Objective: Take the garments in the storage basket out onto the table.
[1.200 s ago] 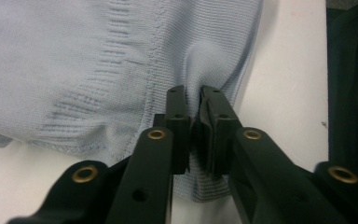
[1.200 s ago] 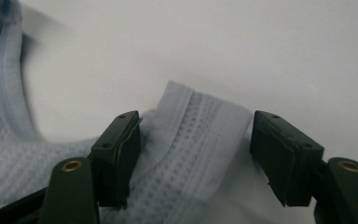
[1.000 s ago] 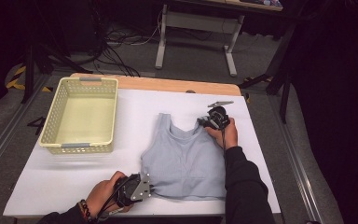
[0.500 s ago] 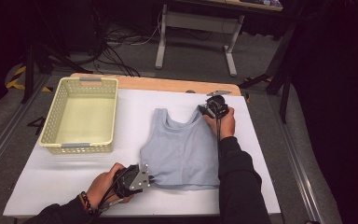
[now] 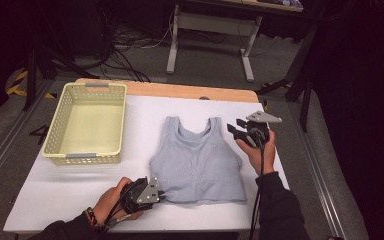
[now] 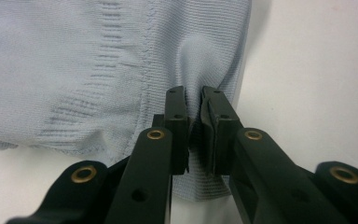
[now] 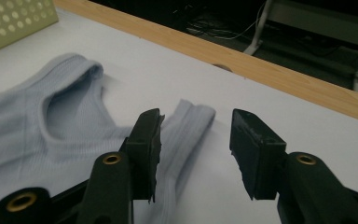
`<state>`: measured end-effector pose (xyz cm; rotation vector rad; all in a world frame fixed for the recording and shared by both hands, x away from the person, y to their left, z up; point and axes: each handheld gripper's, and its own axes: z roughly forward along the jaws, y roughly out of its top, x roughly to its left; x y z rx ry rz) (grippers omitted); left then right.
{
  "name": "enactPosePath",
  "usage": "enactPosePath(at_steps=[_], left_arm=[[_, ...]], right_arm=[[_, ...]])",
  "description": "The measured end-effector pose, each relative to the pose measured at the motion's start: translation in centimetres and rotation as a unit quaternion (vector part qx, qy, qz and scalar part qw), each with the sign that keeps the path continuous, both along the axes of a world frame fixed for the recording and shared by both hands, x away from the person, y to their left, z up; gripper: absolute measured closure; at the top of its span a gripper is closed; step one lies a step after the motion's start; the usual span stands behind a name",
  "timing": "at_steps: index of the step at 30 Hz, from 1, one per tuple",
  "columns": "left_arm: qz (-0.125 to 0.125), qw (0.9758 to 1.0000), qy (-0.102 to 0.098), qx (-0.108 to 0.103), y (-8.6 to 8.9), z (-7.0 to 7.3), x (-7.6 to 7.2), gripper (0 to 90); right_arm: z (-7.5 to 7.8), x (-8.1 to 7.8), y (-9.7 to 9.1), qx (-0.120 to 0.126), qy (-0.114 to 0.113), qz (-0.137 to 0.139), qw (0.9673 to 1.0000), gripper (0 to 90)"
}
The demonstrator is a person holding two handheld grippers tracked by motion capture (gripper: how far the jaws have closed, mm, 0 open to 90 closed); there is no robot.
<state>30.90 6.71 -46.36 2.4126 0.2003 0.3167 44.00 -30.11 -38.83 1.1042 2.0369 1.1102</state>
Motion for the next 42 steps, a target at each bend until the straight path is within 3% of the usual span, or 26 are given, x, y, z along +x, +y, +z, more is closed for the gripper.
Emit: enactPosePath(at_steps=[4, 8, 12, 15, 16, 18, 21, 23, 25, 26, 30, 34, 38, 39, 41, 42], left_arm=[[0.007, 0.9998, 0.002, -0.019, 0.3, -0.4, -0.1, 82.4], [0.014, 0.9988, 0.022, -0.042, 0.7, -0.7, 0.2, 82.9], [0.018, 0.9975, 0.036, -0.058, 0.8, -0.9, 0.5, 83.2], [0.02, 0.9974, 0.038, -0.057, 0.8, -0.8, 0.5, 83.3], [0.019, 0.9973, 0.039, -0.059, 0.8, -0.9, 0.6, 83.4], [0.02, 0.9968, 0.046, -0.063, 0.9, -0.9, 0.7, 83.4], [0.017, 0.9964, 0.051, -0.065, 0.9, -0.9, 0.8, 83.4], [0.02, 0.9953, 0.062, -0.072, 1.0, -1.0, 1.1, 83.4], [0.027, 0.9937, 0.072, -0.082, 1.1, -1.0, 1.1, 83.4], [0.03, 0.9938, 0.072, -0.08, 1.1, -1.0, 1.0, 83.3], [0.035, 0.9947, 0.06, -0.076, 1.2, -0.9, 0.7, 81.7], [0.037, 0.9947, 0.053, -0.08, 1.3, -0.5, 0.5, 83.5], [0.036, 0.9951, 0.049, -0.078, 1.3, -0.4, 0.5, 84.8], [0.036, 0.9952, 0.049, -0.077, 1.2, -0.5, 0.5, 84.8], [0.034, 0.9956, 0.048, -0.073, 1.0, -0.7, 0.5, 84.9], [0.034, 0.9958, 0.05, -0.069, 1.0, -0.7, 0.4, 84.9]], right_arm=[[-1.4, -3.7, -1.5, 0.02, 0.004, -0.005, 0.9998, 51.0], [-3.6, -6.1, -2.5, -0.009, 0.018, -0.018, 0.9996, 49.1], [-5.0, -6.6, -3.5, -0.021, 0.057, -0.025, 0.9978, 47.1], [-5.5, -7.0, -4.0, 0.004, 0.075, -0.023, 0.9969, 47.7], [-5.7, -7.0, -4.0, -0.002, 0.08, -0.023, 0.9965, 47.9], [-5.9, -7.0, -3.9, -0.016, 0.081, -0.021, 0.9963, 47.9], [-6.0, -6.7, -3.6, -0.006, 0.077, -0.019, 0.9969, 47.4], [-6.2, -6.4, -3.3, -0.016, 0.08, -0.018, 0.9965, 48.2], [-6.5, -6.1, -2.9, -0.031, 0.09, -0.019, 0.9953, 54.4], [-6.7, -6.0, -2.7, -0.041, 0.095, -0.013, 0.9946, 62.7], [-6.6, -6.2, -2.3, -0.057, 0.095, 0.009, 0.9938, 79.2], [-6.0, -6.8, -2.7, -0.055, 0.093, 0.006, 0.9941, 82.4], [-4.8, -7.7, -3.6, -0.031, 0.075, -0.016, 0.9966, 83.6], [-4.7, -7.9, -3.7, -0.027, 0.072, -0.021, 0.9968, 89.3], [-4.6, -8.3, -4.1, -0.056, 0.054, -0.064, 0.995, 89.9], [-4.6, -8.4, -4.5, -0.046, 0.052, -0.067, 0.9953, 89.9]])
